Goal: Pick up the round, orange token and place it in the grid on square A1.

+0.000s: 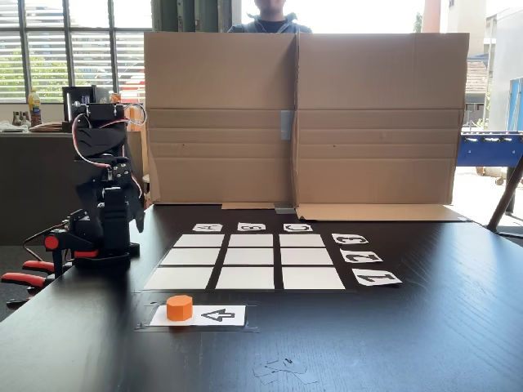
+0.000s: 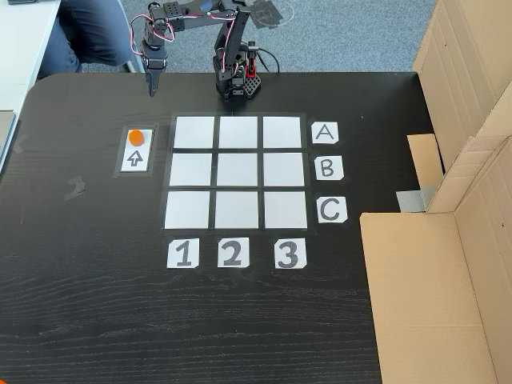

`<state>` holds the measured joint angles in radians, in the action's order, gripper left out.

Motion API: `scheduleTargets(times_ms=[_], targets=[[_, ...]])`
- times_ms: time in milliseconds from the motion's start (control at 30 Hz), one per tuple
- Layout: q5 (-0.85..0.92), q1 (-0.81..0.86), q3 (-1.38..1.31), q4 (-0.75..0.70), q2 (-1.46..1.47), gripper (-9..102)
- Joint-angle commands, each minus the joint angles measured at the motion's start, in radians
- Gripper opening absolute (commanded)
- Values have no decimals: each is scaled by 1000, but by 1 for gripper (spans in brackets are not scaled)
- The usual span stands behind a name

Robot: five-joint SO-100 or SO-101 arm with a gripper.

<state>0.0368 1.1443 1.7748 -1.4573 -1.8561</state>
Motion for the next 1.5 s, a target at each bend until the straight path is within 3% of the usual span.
scheduleTargets(times_ms=[0,467,1467], targets=[[-2,-48,-55,-5,38,26],[-3,-169,-166,26,282,27],[0,-147,-566,60,788,30]])
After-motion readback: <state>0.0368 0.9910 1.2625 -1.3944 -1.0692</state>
